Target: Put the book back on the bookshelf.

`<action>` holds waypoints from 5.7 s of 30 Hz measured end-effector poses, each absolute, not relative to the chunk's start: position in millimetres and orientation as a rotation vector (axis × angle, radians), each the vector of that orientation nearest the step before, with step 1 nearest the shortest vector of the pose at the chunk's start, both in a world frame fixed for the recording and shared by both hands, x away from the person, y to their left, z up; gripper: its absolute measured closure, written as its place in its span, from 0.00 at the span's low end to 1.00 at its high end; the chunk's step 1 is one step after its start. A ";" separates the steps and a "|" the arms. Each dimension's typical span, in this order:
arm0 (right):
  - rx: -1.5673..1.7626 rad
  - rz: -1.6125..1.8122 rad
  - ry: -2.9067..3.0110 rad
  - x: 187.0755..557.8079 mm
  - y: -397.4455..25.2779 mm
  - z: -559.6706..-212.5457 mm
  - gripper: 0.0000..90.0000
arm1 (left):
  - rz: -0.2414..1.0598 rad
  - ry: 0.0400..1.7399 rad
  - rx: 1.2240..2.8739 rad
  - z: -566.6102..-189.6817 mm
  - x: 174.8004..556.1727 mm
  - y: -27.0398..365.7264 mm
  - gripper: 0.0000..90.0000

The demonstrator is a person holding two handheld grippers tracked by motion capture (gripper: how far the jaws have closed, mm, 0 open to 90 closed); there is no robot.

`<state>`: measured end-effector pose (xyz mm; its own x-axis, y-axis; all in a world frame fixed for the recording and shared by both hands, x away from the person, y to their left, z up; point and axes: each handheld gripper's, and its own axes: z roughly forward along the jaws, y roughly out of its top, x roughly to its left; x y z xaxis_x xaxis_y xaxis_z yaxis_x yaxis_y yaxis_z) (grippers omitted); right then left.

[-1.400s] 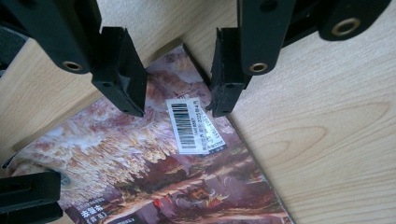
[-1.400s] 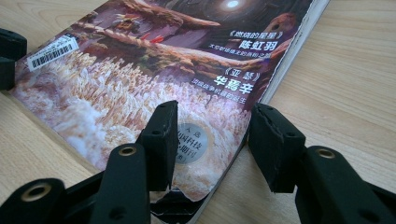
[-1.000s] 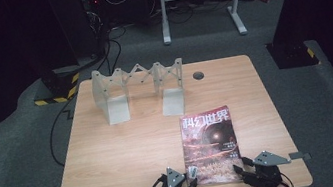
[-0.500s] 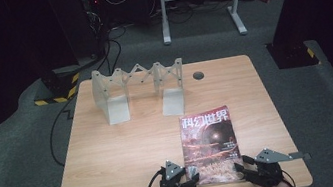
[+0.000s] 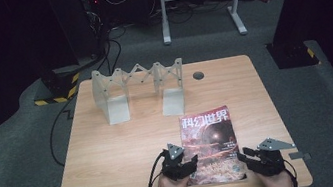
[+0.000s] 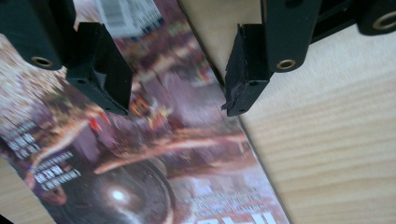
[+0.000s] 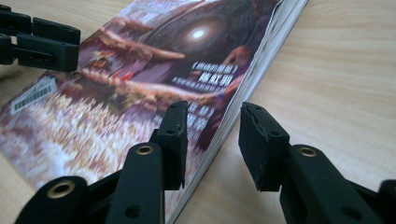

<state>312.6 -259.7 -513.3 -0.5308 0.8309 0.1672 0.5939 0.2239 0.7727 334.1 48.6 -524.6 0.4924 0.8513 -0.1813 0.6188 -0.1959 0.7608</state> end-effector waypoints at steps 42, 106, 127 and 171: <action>1.516 1.004 2.277 441.7 -229.1 -500.5 0.53 | 0.426 1.184 1.881 -531.2 350.0 47.1 0.53; 1.416 1.153 2.428 429.8 -217.8 -499.2 0.69 | 0.460 1.173 1.881 -532.6 349.4 45.9 0.54; 1.286 1.139 2.438 420.4 -213.0 -493.1 0.94 | 0.436 1.158 1.892 -532.2 351.7 43.6 0.44; 1.108 1.327 2.370 388.2 -220.2 -466.9 0.95 | 0.228 1.129 1.837 -531.8 384.9 49.9 0.23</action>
